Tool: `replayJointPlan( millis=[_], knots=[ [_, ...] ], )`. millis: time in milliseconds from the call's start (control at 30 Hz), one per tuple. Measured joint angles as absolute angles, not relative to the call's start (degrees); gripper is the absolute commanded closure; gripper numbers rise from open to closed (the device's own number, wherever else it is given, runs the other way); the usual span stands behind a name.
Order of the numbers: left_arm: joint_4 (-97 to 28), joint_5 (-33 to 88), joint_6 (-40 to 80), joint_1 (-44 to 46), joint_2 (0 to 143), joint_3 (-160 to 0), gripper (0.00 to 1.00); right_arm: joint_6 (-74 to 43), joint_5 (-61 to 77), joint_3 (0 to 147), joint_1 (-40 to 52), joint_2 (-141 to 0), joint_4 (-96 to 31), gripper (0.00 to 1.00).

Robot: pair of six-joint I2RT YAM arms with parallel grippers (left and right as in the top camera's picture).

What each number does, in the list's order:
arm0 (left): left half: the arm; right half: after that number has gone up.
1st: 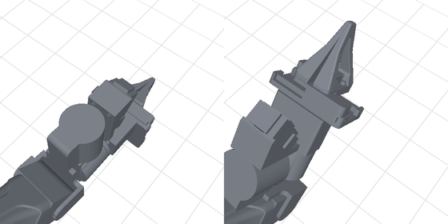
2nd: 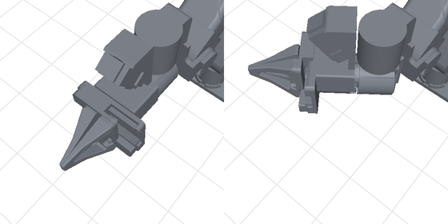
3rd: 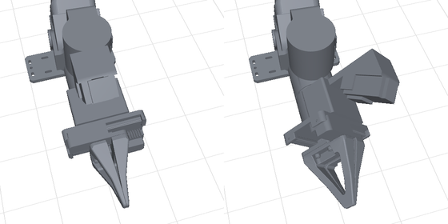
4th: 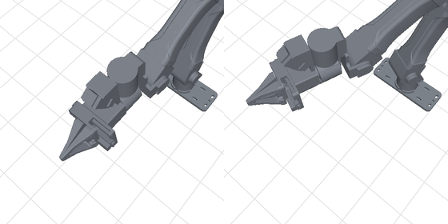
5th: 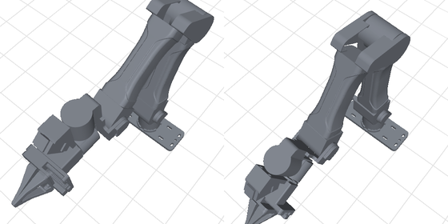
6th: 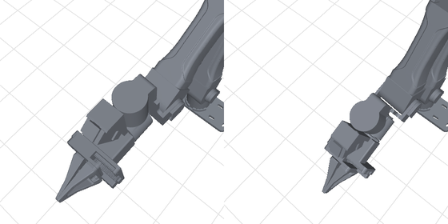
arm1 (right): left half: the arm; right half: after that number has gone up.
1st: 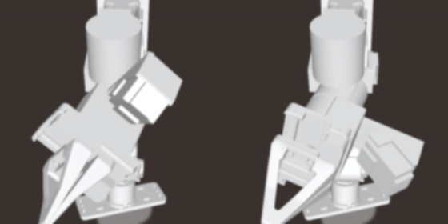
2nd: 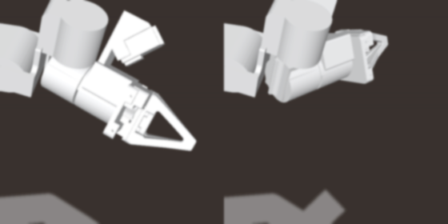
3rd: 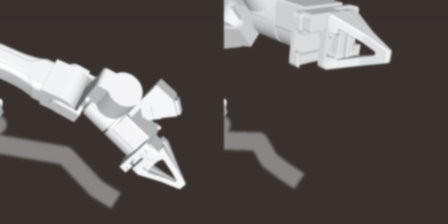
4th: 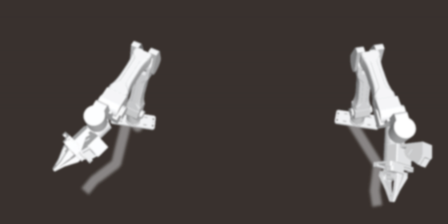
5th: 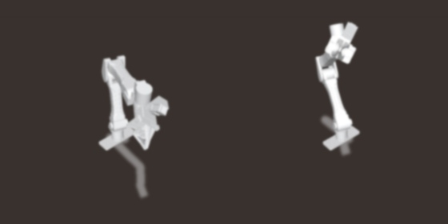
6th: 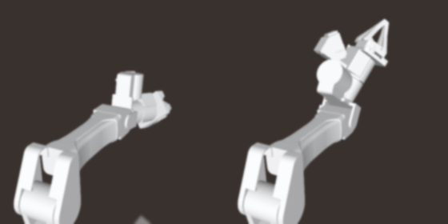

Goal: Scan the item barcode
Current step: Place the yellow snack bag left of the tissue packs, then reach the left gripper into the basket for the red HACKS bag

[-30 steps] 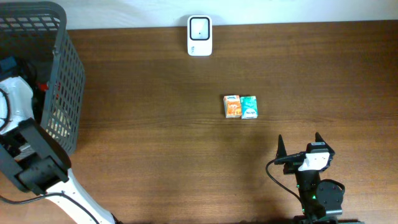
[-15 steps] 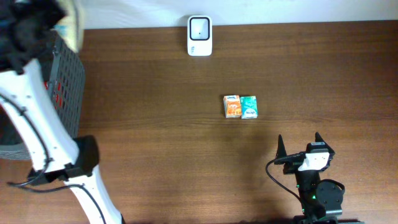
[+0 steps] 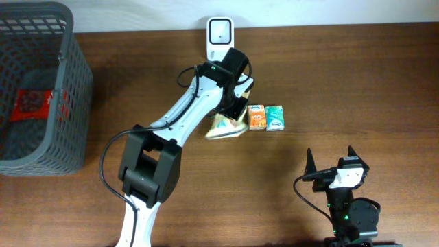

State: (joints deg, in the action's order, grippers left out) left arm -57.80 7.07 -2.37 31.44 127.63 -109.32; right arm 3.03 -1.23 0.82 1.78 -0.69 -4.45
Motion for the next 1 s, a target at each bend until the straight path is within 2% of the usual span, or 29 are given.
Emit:
replayJointPlan(
  millis=[100, 200, 300, 333, 467, 567, 900, 933, 967, 1000],
  knots=[
    [-61.3, 4.1, -3.6, 31.0, 128.0, -113.8, 0.01, 3.0, -1.3, 0.8, 1.8, -0.7, -4.4, 0.02],
    [-70.8, -2.6, -1.1, 25.9, 127.4, -138.1, 0.01, 3.0, -1.2, 0.8, 1.8, -0.7, -4.4, 0.02],
    [-73.9, -10.3, 8.5, 13.7, 126.6, -156.2, 0.01, 3.0, -1.3, 0.8, 1.8, -0.7, -4.4, 0.02],
    [-74.0, -12.1, 12.6, 6.5, 126.5, -160.8, 0.01, 3.0, -1.2, 0.8, 1.8, -0.7, -4.4, 0.01],
    [-77.6, -13.2, 26.1, -16.6, 126.5, -161.3, 0.01, 3.0, -1.3, 0.8, 1.8, -0.7, -4.4, 0.01],
    [-78.7, -13.1, 31.3, -24.7, 127.0, -159.0, 0.01, 3.0, -1.2, 0.8, 1.8, -0.7, -4.4, 0.01],
    [-78.3, -13.1, 34.6, -26.5, 149.5, -152.8, 0.00, 3.0, -1.3, 0.8, 1.8, -0.7, -4.4, 0.02],
    [-78.0, -13.1, 34.6, -26.5, 151.3, -152.8, 0.08, 3.0, -1.2, 0.8, 1.8, -0.7, -4.4, 0.02],
    [-78.3, -13.1, 34.6, -26.5, 151.9, -152.8, 0.22, 3.0, -1.3, 0.8, 1.8, -0.7, -4.4, 0.02],
    [-79.3, -13.1, 34.9, -26.5, 151.9, -152.8, 0.24, 3.0, -1.3, 0.8, 1.8, -0.7, -4.4, 0.02]
  ],
)
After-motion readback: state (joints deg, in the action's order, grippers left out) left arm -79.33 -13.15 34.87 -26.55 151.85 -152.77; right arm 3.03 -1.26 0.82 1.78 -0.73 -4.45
